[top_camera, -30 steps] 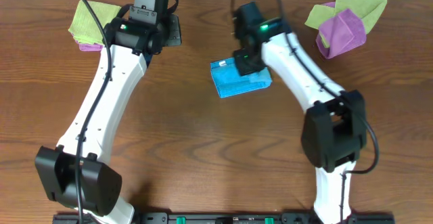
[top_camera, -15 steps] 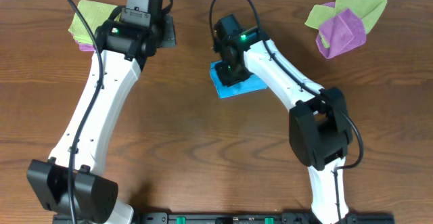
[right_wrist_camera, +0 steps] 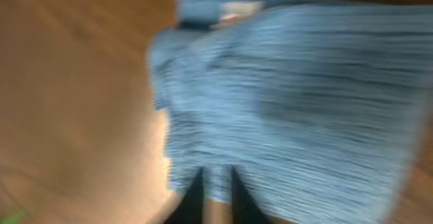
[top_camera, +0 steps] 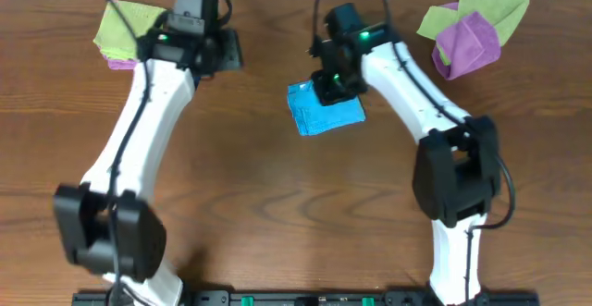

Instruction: Fold the cloth

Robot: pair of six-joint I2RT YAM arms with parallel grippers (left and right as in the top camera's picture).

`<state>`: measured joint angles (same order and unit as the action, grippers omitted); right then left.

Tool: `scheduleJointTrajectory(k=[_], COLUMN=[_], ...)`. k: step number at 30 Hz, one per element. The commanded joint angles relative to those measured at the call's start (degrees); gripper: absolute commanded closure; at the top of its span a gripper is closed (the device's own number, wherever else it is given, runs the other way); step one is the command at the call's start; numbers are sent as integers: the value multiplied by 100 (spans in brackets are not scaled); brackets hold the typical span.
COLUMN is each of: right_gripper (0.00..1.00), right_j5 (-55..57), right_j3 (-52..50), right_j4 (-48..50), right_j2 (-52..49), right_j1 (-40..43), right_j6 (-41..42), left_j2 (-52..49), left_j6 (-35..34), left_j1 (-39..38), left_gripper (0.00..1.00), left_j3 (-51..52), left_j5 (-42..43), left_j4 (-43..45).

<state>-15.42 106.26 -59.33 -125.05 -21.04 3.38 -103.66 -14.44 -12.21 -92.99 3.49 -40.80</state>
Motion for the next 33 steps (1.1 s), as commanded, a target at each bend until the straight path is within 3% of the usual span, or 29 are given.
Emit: scheduleJointTrajectory(k=[1, 3, 6, 7, 14, 23, 33], right_gripper=[99, 99, 99, 99, 99, 99, 99], right_j5=[42, 39, 39, 37, -4, -114, -315], right_j3=[125, 118, 118, 103, -151, -184, -184], right_j4=[-24, -2, 33, 57, 409, 501, 601], right_j2=[221, 219, 214, 214, 201, -140, -800], right_j1=[356, 634, 872, 931, 1182, 1255, 1228], right_j6=[-48, -48, -48, -48, -48, -46, 94], left_j2=[-485, -841, -1178, -1255, -1377, -1379, -1386], left_j6=[31, 114, 116, 114, -321, -1045, -1572], left_j1=[20, 20, 17, 17, -35, -144, -428], left_gripper=[30, 19, 13, 2, 5, 4, 5], left_j3=[284, 391, 575, 658, 1484, 2356, 2726], left_j5=[1178, 2094, 2905, 3119, 3928, 4763, 4603], left_j4=[214, 455, 872, 1047, 2376, 3425, 3862])
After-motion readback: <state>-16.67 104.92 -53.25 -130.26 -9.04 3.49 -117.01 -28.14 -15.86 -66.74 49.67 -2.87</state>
